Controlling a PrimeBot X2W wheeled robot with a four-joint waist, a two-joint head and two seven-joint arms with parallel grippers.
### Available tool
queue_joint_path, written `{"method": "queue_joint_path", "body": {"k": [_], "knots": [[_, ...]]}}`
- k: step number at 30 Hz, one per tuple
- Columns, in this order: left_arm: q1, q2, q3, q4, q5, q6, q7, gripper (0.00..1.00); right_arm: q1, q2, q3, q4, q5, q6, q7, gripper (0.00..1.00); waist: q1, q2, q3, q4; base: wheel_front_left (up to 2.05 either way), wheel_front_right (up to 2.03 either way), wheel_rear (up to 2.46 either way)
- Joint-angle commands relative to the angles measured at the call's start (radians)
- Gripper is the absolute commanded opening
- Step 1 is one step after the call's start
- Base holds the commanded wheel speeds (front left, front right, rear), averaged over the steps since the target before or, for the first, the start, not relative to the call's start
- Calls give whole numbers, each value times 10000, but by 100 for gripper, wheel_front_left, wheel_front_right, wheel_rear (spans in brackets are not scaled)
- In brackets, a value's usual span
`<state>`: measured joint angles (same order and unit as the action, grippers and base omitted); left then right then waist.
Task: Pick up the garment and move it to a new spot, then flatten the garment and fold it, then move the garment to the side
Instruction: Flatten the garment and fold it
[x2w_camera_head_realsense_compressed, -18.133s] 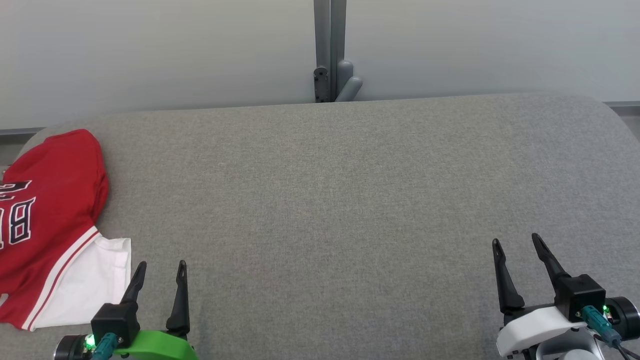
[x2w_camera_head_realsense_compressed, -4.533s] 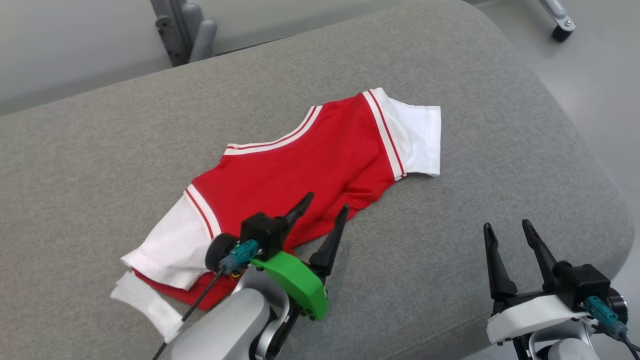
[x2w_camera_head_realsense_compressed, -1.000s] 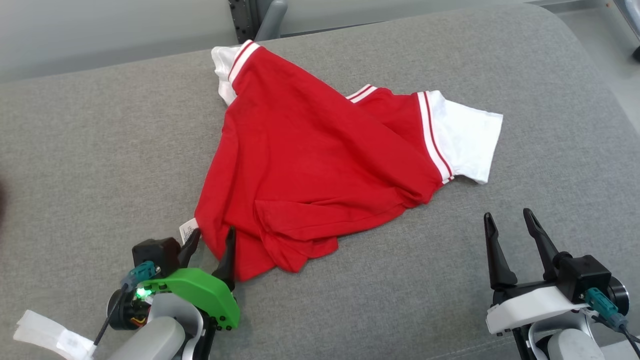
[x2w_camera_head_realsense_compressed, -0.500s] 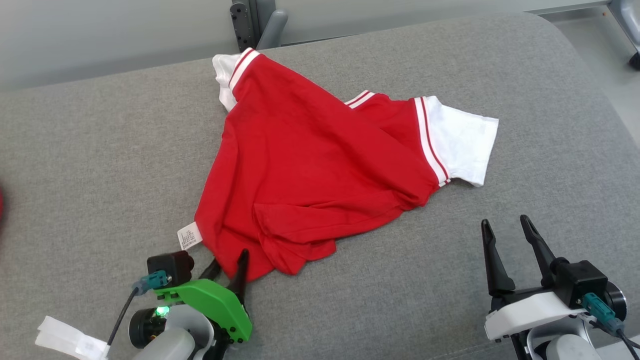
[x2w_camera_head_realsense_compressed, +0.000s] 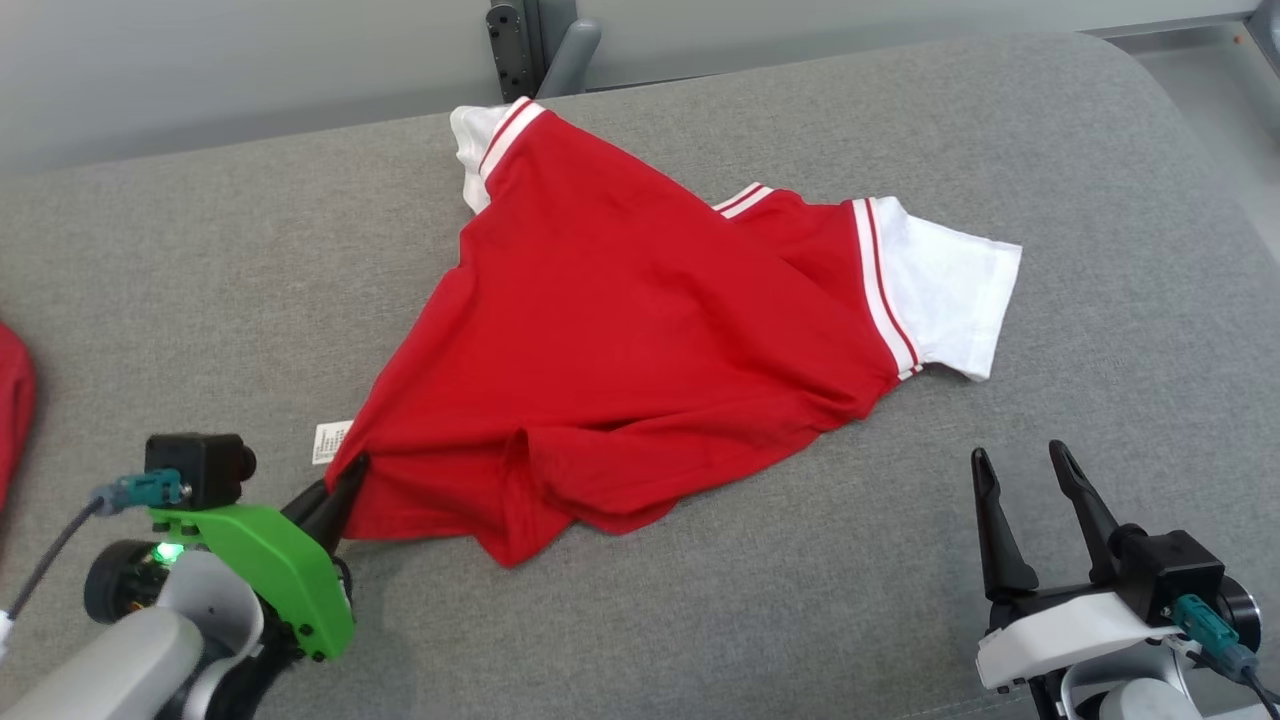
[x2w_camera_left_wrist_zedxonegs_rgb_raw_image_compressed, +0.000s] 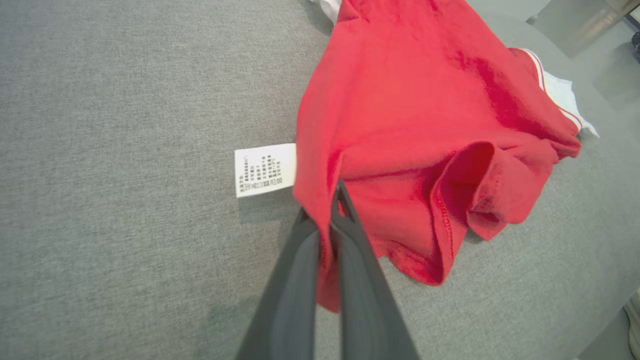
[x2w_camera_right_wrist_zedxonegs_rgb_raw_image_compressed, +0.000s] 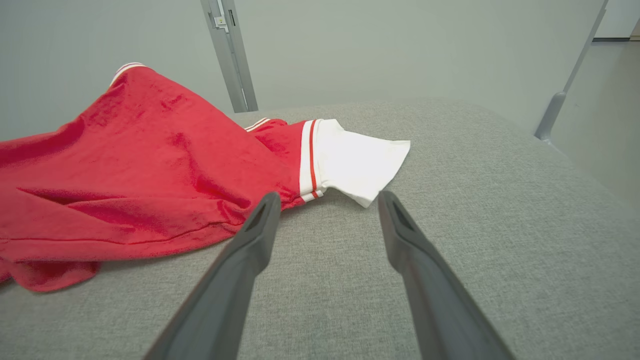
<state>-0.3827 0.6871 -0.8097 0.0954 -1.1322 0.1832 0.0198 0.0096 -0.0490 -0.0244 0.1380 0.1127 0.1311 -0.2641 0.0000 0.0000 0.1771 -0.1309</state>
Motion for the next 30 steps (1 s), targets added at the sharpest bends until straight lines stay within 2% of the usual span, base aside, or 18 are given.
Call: {"method": "queue_joint_path", "body": {"k": [1, 5, 6, 8, 11, 15, 20, 24, 25, 26, 30], "knots": [[-324, 603, -36, -387, 54, -190, 538, 0, 33, -28, -6, 1, -12, -7, -5, 100, 0, 0, -43, 141, 0, 0, 0], [-900, 1703, 152, -979, -390, -738, 1767, 0, -85, -26, 29, 2, -126, -7, -5, 100, 0, 0, -51, 294, 0, 0, 0], [-900, 1703, 152, -979, -390, -738, 1767, 0, -85, -26, 29, 2, -126, -7, -5, 100, 0, 0, -51, 294, 0, 0, 0], [-1213, 2026, 331, -903, -616, -986, 2180, 0, -173, -28, 30, 9, -152, -7, -5, 100, 0, 0, -21, 343, 0, 0, 0], [-1569, 2175, 404, -454, -882, -1289, 2666, 0, -256, -28, 67, 41, -142, -7, -4, 100, 0, 0, 36, 367, 0, 0, 0], [-2014, 1908, 311, 516, -619, -1573, 2712, 0, -361, -28, 151, 36, -64, -7, -4, 100, 0, 0, 149, 348, 0, 0, 0], [-2455, 1214, 525, 2095, 21, -1641, 1320, 0, -400, -29, 231, 64, -8, -7, -4, 100, 0, 0, 274, 260, 0, 0, 0], [-2463, 831, 545, 2930, 108, -1961, 688, 0, -356, -29, 198, 72, -29, -7, -4, 100, 0, 0, 266, 184, 0, 0, 0], [-2447, 699, 603, 3248, 115, -1930, 462, 27, -313, -28, 167, 65, -51, -7, -4, 100, 0, 0, 255, 188, 0, 0, 0], [-2454, 662, 647, 3384, 199, -1855, 256, 100, -293, -28, 167, 72, -58, -7, -4, 100, 0, 0, 236, 181, 0, 0, 0], [-2121, 525, 949, 3526, 358, -1241, -764, 100, -206, -28, 151, 79, -81, -7, -4, 100, 0, 0, 148, 163, 0, 0, 0]]}}
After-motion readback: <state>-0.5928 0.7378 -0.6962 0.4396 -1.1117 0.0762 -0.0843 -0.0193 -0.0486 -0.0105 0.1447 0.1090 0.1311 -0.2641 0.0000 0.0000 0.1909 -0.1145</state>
